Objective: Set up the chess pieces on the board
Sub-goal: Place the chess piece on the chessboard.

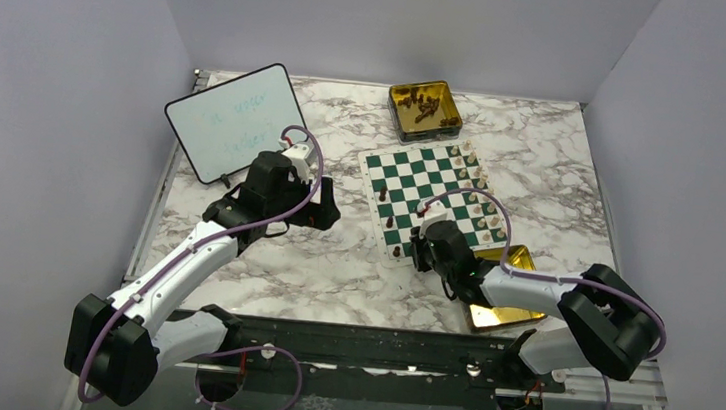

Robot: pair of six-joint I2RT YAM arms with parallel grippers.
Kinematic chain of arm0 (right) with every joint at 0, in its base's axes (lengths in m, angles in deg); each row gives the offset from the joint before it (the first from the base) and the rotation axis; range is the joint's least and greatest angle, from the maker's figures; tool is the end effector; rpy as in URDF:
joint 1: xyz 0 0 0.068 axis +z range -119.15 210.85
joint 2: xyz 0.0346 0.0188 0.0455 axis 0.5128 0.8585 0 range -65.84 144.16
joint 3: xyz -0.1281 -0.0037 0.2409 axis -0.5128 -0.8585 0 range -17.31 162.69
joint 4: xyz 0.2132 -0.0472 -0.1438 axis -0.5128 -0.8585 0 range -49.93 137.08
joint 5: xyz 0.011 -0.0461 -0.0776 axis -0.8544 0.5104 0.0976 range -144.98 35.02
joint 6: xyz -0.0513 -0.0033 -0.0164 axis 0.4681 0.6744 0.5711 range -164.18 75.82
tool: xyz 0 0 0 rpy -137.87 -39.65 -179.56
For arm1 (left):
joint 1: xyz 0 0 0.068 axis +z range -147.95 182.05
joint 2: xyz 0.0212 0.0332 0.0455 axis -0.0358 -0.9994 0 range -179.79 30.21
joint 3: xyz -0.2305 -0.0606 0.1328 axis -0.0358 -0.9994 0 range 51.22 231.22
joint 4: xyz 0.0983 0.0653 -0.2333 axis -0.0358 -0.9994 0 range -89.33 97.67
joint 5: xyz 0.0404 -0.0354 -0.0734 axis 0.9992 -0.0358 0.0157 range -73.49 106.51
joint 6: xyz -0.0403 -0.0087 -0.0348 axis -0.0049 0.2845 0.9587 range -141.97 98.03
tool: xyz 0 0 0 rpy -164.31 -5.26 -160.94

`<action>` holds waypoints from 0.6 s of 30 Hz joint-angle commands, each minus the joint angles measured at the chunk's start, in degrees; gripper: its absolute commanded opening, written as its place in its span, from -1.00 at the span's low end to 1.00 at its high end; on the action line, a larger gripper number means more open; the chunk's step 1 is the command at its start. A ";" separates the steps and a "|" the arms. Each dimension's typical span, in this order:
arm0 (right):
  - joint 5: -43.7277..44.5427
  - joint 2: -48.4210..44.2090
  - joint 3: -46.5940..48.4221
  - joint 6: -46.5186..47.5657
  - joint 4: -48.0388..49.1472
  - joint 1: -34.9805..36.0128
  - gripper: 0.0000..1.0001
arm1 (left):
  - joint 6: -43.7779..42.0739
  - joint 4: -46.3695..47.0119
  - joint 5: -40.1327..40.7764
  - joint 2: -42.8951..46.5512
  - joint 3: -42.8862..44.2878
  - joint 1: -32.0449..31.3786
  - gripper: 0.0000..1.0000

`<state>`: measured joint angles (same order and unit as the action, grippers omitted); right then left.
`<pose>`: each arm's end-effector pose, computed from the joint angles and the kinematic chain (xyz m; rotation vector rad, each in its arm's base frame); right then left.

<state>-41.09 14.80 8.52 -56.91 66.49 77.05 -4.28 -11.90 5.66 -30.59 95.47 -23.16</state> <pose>0.1833 0.1787 0.1455 -0.4968 2.1287 0.3224 0.2063 -0.1046 0.2674 0.2567 2.2447 -0.6187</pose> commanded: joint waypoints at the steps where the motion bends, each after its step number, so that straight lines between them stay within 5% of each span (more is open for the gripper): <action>1: 0.71 1.21 0.44 -1.39 0.10 0.52 -0.59 | -0.29 -0.18 -0.52 0.56 1.58 -0.01 0.98; 18: 1.55 -0.30 3.72 -0.43 -5.68 0.56 -0.17 | -0.20 -0.12 -0.70 0.19 1.69 -0.01 0.98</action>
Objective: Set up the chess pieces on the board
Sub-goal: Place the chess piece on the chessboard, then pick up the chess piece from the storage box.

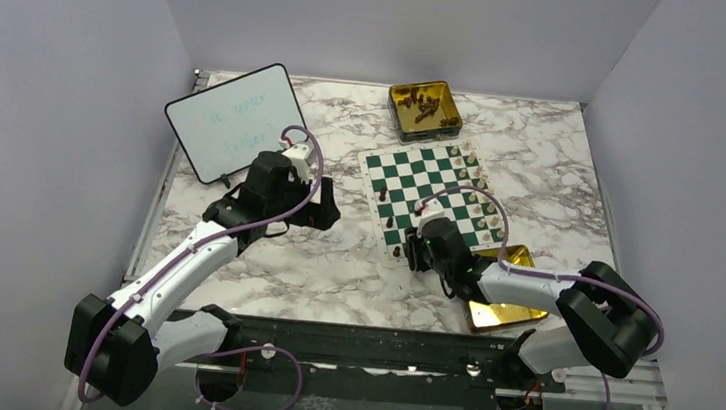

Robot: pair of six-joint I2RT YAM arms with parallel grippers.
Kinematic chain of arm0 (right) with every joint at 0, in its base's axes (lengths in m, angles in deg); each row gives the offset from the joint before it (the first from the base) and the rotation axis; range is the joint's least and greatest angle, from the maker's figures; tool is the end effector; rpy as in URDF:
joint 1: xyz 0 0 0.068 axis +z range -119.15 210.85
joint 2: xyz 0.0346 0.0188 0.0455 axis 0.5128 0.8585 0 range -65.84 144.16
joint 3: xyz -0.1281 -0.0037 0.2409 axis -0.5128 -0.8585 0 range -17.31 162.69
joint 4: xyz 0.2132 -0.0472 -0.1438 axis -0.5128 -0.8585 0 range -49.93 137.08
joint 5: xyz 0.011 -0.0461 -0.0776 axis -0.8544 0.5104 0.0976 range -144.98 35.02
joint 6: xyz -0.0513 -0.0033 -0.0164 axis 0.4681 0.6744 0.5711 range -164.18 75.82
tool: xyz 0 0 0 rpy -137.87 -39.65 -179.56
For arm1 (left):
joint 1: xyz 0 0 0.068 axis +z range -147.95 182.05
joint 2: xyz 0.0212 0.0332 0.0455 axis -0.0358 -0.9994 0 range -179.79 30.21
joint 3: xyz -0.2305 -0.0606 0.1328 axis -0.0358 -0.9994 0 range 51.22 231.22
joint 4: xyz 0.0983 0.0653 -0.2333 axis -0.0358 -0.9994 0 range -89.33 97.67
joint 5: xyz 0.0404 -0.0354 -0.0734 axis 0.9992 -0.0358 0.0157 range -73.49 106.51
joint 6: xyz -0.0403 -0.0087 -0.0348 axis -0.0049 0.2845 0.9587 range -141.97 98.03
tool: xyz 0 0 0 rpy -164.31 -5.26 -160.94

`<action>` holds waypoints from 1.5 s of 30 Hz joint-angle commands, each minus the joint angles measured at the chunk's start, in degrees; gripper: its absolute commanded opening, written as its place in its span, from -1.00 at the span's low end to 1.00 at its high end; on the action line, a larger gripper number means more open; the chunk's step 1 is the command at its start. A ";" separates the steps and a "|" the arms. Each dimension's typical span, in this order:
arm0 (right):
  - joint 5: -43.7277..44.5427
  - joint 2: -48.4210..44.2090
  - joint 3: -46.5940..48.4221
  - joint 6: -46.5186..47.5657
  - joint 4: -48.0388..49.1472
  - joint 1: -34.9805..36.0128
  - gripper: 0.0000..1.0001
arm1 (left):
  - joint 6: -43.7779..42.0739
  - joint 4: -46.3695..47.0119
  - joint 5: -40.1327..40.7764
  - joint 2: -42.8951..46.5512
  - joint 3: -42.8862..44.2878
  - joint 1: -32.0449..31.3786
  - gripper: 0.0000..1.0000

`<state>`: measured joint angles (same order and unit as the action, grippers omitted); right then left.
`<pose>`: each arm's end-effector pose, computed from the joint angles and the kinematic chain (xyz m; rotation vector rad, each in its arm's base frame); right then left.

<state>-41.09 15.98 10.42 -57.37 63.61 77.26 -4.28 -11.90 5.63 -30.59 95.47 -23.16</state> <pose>0.1861 0.1830 0.1454 -0.5063 2.1627 0.3082 0.2063 -0.1046 0.2674 0.2570 2.2447 -0.6193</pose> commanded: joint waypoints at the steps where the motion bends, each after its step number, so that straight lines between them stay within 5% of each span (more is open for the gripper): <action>1: 1.90 -1.83 2.26 -0.10 -3.68 0.34 -0.15 | -0.18 -0.11 -0.64 0.08 1.66 -0.01 0.98; 21: 4.04 -8.05 14.03 -1.67 -10.93 0.05 -0.07 | -0.14 0.02 -0.39 -0.28 1.66 0.05 0.98; 45: -0.68 28.97 58.63 12.31 -17.89 -17.50 -0.11 | -0.69 -0.04 -0.89 0.23 1.40 0.03 0.98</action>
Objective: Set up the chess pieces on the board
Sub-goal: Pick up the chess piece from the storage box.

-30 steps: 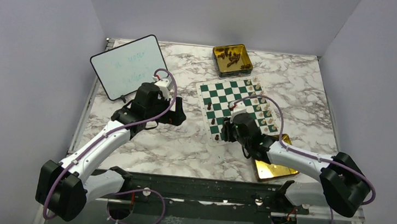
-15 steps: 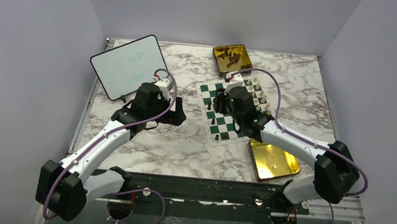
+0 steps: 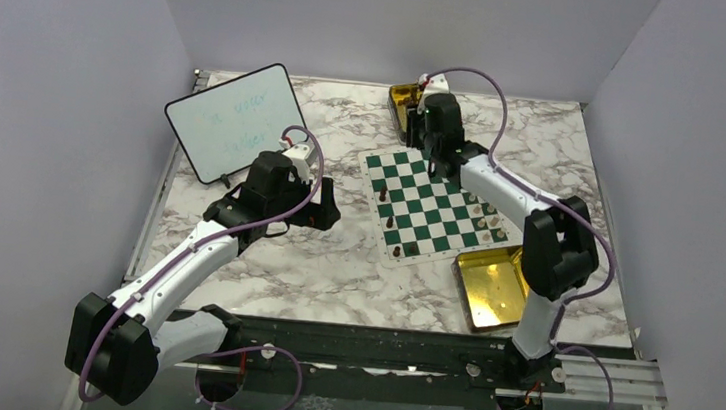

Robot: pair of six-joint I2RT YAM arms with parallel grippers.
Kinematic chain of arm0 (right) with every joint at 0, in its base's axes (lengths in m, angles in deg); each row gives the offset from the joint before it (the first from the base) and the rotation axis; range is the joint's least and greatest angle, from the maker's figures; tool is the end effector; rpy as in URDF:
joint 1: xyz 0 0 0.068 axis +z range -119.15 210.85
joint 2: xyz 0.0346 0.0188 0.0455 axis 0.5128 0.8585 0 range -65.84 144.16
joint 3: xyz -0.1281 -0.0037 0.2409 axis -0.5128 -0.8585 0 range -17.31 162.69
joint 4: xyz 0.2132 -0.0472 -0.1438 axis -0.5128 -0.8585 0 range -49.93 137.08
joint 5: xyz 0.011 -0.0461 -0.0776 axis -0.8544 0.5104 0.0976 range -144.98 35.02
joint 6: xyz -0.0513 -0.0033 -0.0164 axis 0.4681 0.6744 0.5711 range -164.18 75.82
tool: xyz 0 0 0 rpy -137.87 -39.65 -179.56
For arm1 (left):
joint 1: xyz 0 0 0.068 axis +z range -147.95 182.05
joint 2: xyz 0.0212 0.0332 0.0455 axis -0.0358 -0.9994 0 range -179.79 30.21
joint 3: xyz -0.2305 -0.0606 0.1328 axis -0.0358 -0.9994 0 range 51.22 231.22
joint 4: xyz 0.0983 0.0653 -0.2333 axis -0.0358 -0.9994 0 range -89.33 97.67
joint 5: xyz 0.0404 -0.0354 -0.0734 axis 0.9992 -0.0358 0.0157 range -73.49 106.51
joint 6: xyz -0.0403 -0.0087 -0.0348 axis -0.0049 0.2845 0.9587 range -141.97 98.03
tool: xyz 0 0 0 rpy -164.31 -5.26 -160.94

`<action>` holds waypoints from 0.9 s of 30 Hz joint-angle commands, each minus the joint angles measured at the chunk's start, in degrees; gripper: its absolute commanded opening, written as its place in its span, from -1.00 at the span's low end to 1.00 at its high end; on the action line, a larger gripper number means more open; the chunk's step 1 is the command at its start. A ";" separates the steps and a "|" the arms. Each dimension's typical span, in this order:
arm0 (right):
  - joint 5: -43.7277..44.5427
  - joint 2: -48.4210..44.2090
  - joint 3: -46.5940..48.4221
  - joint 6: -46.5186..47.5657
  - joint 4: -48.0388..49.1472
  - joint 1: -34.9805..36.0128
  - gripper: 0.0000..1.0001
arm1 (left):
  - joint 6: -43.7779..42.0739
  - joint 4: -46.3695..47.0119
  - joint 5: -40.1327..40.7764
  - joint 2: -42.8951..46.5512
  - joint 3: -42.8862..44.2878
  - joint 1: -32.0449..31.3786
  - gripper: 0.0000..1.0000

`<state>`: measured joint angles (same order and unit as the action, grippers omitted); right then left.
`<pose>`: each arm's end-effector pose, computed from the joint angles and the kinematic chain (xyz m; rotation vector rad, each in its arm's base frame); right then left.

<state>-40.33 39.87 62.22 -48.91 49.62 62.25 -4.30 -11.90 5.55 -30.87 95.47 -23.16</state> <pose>0.3779 0.2200 0.2700 -0.2925 1.9506 0.1582 0.2069 -0.1049 0.2664 0.2581 2.2497 -0.6195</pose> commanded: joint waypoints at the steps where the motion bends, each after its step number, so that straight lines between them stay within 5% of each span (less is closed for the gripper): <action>1: -1.47 6.88 9.01 4.07 -4.90 -3.26 -0.11 | -0.70 -0.05 -0.70 0.47 1.41 -0.01 0.98; 7: 6.11 20.38 25.83 3.93 -9.69 -5.04 -0.11 | -0.80 -0.12 -0.74 0.44 1.15 -0.01 0.98; 13: 3.97 34.37 46.86 2.73 -19.14 -7.40 -0.12 | -0.88 -0.14 -0.37 0.16 1.22 -0.01 0.98; 27: 1.63 44.46 56.85 1.54 -17.75 -10.76 -0.12 | -0.97 -0.20 0.67 0.32 1.17 -0.01 0.98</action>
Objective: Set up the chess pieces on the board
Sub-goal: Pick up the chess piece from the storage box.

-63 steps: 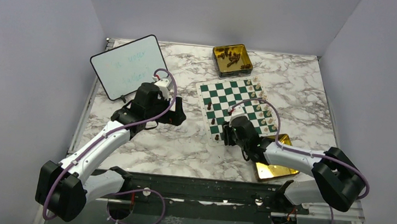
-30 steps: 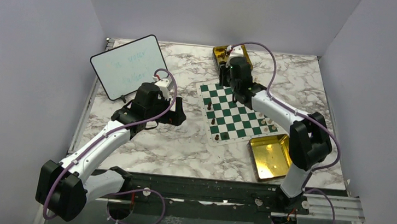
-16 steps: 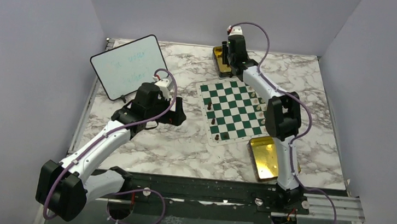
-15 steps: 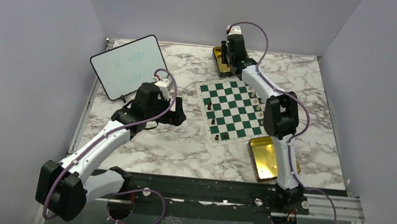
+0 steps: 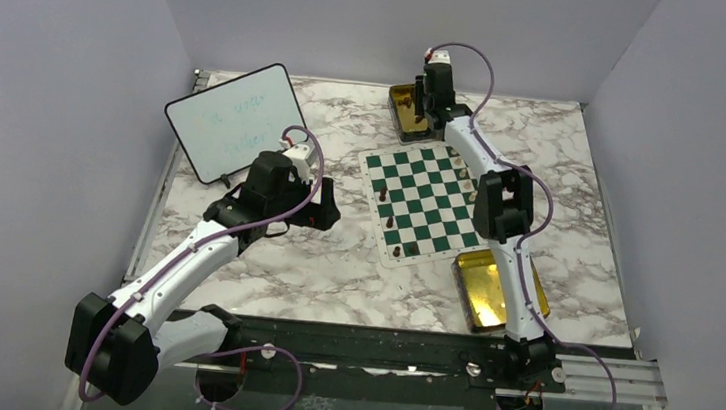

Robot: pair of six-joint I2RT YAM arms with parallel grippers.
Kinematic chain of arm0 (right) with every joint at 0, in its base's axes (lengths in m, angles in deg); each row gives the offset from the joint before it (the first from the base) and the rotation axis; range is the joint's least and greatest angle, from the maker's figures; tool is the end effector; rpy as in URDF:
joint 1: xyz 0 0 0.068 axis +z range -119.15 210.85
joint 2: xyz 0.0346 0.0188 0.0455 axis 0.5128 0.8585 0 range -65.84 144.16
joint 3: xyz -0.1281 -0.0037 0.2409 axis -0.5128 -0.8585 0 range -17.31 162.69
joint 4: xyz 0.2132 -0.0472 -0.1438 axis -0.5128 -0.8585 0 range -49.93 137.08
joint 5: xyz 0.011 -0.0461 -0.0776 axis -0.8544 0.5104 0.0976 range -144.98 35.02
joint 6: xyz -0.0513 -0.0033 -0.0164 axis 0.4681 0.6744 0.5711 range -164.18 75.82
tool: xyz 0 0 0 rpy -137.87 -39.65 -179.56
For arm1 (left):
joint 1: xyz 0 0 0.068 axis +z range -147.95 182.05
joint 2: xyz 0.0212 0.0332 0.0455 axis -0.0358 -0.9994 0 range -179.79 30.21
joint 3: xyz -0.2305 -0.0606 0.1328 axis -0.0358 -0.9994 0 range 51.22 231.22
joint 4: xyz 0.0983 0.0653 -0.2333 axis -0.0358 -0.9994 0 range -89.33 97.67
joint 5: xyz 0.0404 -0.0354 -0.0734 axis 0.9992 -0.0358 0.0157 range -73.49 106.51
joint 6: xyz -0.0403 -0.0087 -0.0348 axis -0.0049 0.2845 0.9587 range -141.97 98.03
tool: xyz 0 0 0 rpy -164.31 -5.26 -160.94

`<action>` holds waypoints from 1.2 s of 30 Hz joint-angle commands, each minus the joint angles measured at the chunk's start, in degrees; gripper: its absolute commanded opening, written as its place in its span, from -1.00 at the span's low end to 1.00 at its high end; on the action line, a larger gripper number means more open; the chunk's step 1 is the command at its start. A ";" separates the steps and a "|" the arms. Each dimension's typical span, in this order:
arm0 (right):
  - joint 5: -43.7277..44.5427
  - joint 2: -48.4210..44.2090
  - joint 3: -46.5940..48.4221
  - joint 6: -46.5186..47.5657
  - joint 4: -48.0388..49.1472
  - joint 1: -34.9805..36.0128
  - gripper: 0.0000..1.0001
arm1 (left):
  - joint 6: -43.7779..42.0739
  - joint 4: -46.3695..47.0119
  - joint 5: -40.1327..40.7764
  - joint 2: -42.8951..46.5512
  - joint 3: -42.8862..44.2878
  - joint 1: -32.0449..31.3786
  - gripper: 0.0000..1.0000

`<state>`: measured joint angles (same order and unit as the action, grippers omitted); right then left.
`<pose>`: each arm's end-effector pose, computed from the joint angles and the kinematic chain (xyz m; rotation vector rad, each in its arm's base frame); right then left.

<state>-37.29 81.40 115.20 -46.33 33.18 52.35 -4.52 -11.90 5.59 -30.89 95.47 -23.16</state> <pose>0.5520 0.2057 0.2004 -0.1568 2.0393 -0.0627 0.2070 -0.1050 0.2663 0.2620 2.2490 -0.6166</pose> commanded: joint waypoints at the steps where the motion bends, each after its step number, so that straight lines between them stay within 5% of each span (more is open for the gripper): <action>1: -1.68 3.22 3.85 -1.18 -0.77 -0.97 -0.12 | -0.75 -0.20 0.67 0.29 1.15 0.01 0.98; 36: -5.29 11.75 8.73 -6.58 3.36 -3.01 -0.14 | -1.19 -0.49 1.59 -2.22 1.78 0.03 0.98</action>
<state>-41.38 91.02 122.39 -51.16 35.70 49.88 -5.15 -11.97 5.72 -32.82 95.47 -23.16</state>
